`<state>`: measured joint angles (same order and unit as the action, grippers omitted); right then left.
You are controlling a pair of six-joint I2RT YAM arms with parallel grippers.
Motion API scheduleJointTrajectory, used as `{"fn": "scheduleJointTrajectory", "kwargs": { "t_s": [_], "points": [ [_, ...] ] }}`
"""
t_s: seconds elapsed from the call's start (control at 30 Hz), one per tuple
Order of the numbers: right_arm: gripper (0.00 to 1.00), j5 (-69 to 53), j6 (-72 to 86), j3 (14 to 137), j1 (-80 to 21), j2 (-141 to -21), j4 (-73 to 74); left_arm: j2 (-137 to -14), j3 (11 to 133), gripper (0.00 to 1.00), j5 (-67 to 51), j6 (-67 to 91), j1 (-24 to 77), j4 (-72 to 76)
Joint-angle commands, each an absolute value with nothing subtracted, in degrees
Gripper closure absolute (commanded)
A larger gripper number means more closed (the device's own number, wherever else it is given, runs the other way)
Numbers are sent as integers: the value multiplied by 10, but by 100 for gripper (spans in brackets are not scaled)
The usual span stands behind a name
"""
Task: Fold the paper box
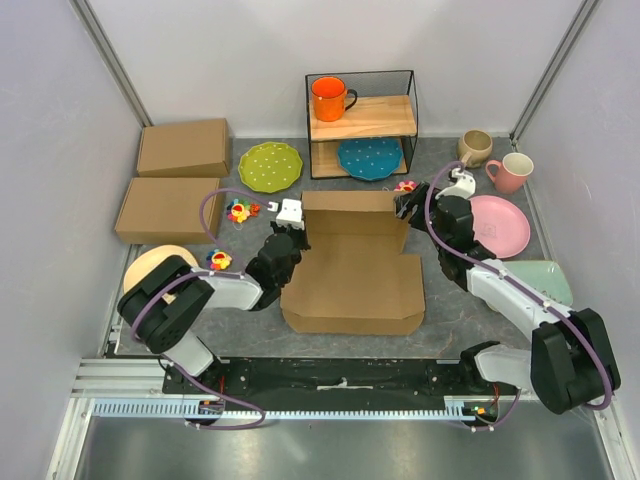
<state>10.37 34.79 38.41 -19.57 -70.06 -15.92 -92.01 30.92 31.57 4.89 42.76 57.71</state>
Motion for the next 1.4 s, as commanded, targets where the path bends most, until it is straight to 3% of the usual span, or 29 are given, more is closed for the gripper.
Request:
{"fn": "scheduleJointTrajectory", "kwargs": {
  "t_s": [0.0, 0.23, 0.33, 0.57, 0.73, 0.87, 0.97, 1.07, 1.2, 1.37],
  "points": [
    [25, 106, 351, 352, -185, -707, -187, -869, 301, 81, 291, 42, 427, 514],
    [27, 109, 345, 334, -182, -703, -187, -762, 311, 41, 191, 49, 427, 352],
    [27, 115, 343, 332, -181, -701, -184, -710, 318, 36, 158, 47, 425, 280],
    [26, 120, 337, 339, -181, -702, -173, -619, 366, 32, 37, 28, 426, 105],
    [25, 117, 333, 338, -182, -700, -172, -546, 373, 32, -54, 64, 426, 128],
    [25, 112, 329, 339, -181, -698, -166, -522, 400, 30, -26, 118, 422, 151],
    [25, 108, 328, 340, -182, -697, -162, -547, 442, 22, 11, 189, 381, 113],
    [25, 102, 327, 336, -182, -695, -160, -615, 482, 22, -99, 269, 278, 87],
    [25, 87, 323, 333, -182, -693, -163, -706, 469, 26, -289, 407, 171, 214],
    [26, 81, 320, 334, -182, -694, -160, -815, 488, 31, -387, 470, 142, 299]
  ]
}}
